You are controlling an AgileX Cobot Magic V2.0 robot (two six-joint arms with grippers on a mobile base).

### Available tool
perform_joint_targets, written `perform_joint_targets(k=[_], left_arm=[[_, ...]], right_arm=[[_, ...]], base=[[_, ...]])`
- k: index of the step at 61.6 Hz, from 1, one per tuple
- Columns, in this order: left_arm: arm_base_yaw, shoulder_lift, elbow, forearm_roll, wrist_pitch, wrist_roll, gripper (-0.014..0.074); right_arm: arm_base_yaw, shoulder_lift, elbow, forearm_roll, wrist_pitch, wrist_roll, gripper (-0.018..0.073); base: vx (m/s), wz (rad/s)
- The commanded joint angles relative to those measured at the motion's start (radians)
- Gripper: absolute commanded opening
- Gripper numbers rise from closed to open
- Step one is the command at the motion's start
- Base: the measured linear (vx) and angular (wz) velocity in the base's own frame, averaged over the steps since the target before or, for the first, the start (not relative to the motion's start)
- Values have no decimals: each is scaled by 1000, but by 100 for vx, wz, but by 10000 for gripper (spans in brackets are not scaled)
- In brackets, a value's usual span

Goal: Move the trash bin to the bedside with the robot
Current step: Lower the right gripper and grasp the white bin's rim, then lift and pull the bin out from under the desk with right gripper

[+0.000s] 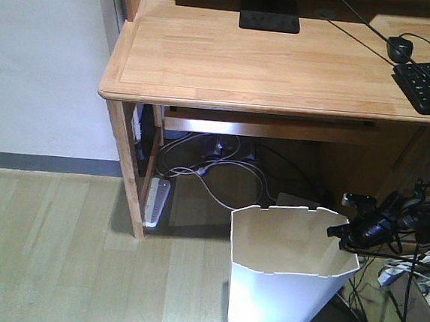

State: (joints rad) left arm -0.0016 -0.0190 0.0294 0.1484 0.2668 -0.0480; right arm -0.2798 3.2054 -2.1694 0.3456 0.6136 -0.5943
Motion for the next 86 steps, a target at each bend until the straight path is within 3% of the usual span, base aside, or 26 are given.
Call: perform_joint_targets(k=[1,7,14,28,31,36,52,60,75,86], left_arm=[[-6,-10,29,-1,-73,-8,-6],[-6,-10,29,-1,-73,-8,-6],[-6,-10,29,-1,-73,-8,-6],[-6,-10,29,-1,-73,-8,-6],[-6,-10,29,-1,-73,-8,-6],[-6,-10,29,-1,-73,-8,-6],[-6,-10,29,-1,-73,-8,-6],[-6,-10,29,-1,-73,-8,-6],[-6,-10,29,-1,-73,-8,-6],[-6,-10,29,-1,-73,-8,-6]], right_arm=[[1,-87,-19,139,72,-75,-11],[5,-102,-16,234,149,-177,-6],[5,-124,-16,321,220,-196,-6],[7,-200,-16,341,328,-183,-4],[17,-218,-8,293,336,-143,-4],[37,-252,43,222,318,-100,-4],[45,-419,415,296,36,-169,-4],[45,-499,588,402,-66,-319,-4],[45,-651,804,677,-76,-573,-4],[45,-759,938,836,-70,-670,-4]], base=[[0,-1],[0,-1],[0,-1],[0,0],[0,0],[0,0],[0,0],[0,0],[0,0],[0,0]])
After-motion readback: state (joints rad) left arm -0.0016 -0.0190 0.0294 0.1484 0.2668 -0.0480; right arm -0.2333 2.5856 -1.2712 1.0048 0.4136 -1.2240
